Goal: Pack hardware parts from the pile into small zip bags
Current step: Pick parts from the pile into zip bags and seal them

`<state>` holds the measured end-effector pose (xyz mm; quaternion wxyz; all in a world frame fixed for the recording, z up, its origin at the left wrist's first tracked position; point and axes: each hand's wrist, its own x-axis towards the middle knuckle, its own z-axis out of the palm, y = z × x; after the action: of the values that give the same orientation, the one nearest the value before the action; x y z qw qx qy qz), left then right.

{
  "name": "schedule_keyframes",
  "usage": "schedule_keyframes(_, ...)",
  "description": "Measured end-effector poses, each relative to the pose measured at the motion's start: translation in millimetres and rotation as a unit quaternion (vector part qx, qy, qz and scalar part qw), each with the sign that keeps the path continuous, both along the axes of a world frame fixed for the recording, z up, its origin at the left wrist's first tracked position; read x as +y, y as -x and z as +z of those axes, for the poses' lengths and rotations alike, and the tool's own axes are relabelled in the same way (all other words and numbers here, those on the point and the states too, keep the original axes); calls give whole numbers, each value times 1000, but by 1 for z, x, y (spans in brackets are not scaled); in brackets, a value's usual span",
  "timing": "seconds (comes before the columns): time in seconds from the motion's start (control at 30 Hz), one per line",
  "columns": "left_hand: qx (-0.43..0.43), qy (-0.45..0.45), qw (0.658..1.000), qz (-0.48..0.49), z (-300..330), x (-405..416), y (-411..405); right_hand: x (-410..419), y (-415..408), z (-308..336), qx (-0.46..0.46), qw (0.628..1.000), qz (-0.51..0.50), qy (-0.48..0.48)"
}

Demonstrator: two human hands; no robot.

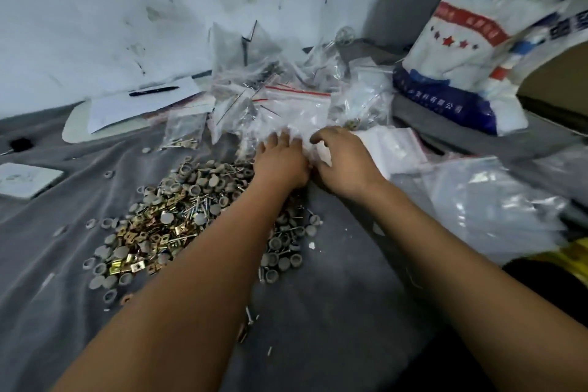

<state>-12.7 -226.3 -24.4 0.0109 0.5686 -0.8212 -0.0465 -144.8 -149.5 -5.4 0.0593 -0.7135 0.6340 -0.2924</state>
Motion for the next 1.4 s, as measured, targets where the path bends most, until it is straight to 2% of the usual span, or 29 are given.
schedule_keyframes(0.07, -16, -9, 1000, 10, 4, -10, 6, 15, 14, 3, 2, 1000, -19, -5)
schedule_keyframes(0.2, -29, -22, 999, 22, 12, -14, 20, 50, 57, 19, 91, 990, -86, -72)
schedule_keyframes(0.3, -22, 28, 998, 56, 22, 3, 29, 72, 80, 28, 138, 966, -106, -193)
schedule_keyframes(0.37, 28, 130, 988, 74, 30, 28, 42, 81, 82, 23, 157, 940, -87, -291)
schedule_keyframes(0.43, 122, 209, 968, 60, 37, 55, 61, 84, 78, 16, 158, 936, -63, -307)
schedule_keyframes(0.47, 175, 221, 958, 40, 39, 66, 70, 84, 75, 14, 158, 941, -52, -294)
schedule_keyframes(0.5, 225, 207, 952, 16, 39, 76, 78, 83, 73, 13, 159, 946, -41, -281)
schedule_keyframes(0.6, 339, 74, 938, 0, 33, 94, 91, 84, 71, 16, 149, 948, -33, -278)
schedule_keyframes(0.67, 377, 28, 925, 31, 27, 99, 90, 85, 71, 18, 92, 957, -34, -271)
schedule_keyframes(0.77, 453, -19, 887, 84, 26, 110, 81, 87, 68, 21, -98, 976, -73, -183)
schedule_keyframes(0.87, 569, -113, 808, 103, 36, 125, 64, 80, 56, 25, -313, 937, -114, -108)
schedule_keyframes(0.97, 596, -165, 780, 98, 48, 134, 38, 72, 33, 32, -431, 890, -133, -64)
schedule_keyframes(1.03, 609, -203, 762, 84, 58, 141, 17, 67, 11, 36, -452, 884, -113, -47)
schedule_keyframes(1.1, 615, -196, 759, 87, 69, 146, -8, 63, -18, 40, -446, 891, -76, -34)
schedule_keyframes(1.23, 615, -122, 767, 133, 88, 153, -66, 60, -77, 49, -321, 947, 30, 18)
schedule_keyframes(1.3, 595, -55, 783, 170, 94, 156, -101, 59, -107, 56, -346, 934, 88, -1)
schedule_keyframes(1.4, 572, -2, 789, 225, 94, 161, -163, 57, -139, 59, -446, 877, 177, -37)
